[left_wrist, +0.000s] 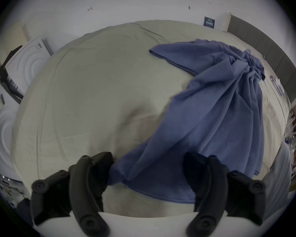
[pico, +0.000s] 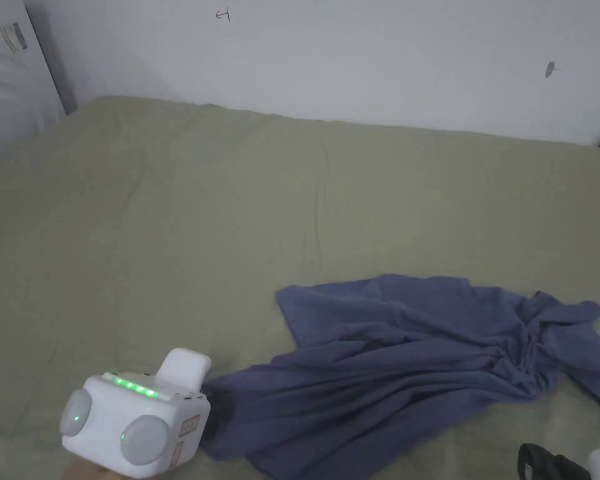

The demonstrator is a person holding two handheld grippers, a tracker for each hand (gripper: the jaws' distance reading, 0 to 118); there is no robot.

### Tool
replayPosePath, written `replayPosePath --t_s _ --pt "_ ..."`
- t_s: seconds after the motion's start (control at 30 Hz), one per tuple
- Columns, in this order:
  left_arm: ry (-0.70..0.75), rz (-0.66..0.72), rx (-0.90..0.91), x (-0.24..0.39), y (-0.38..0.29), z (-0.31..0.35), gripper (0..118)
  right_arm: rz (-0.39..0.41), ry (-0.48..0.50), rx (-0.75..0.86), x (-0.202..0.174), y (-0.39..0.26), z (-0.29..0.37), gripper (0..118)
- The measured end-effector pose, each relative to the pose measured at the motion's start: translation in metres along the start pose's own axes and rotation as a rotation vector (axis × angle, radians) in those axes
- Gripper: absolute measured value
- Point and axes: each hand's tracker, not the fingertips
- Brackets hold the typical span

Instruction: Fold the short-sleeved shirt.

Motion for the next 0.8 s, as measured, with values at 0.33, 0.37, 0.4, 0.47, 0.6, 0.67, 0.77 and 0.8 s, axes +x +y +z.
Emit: replayPosePath --t_s 0.33,0.37,0.4,0.47,0.6,0.67,0.77,0.8 --pt "-0.006 0.066 0.002 0.009 -0.007 0.013 5 0.010 0.031 0.002 -0.008 0.007 -0.005 0" --pt "-0.002 0.057 0.005 0.007 -0.005 0.012 5 0.020 0.034 0.001 -0.009 0.009 -0.008 0" --pt "-0.005 0.061 0.003 0.005 -0.004 0.012 5 0.033 0.037 -0.001 -0.010 0.013 -0.012 0" --pt "-0.023 0.087 0.000 0.003 -0.005 0.011 5 0.044 0.041 -0.008 -0.010 0.024 -0.025 0" --pt "-0.039 0.106 -0.003 0.001 -0.007 0.009 5 0.125 0.060 -0.021 -0.014 0.059 -0.072 0" --pt "-0.042 0.110 -0.004 0.000 -0.008 0.007 5 0.166 0.090 -0.063 -0.016 0.081 -0.103 0" --pt "-0.057 0.114 -0.010 -0.002 -0.008 0.004 5 0.171 0.127 -0.101 -0.020 0.117 -0.156 0" --pt "-0.056 0.108 -0.010 -0.002 -0.008 0.003 5 0.210 0.112 -0.126 -0.021 0.132 -0.178 0"
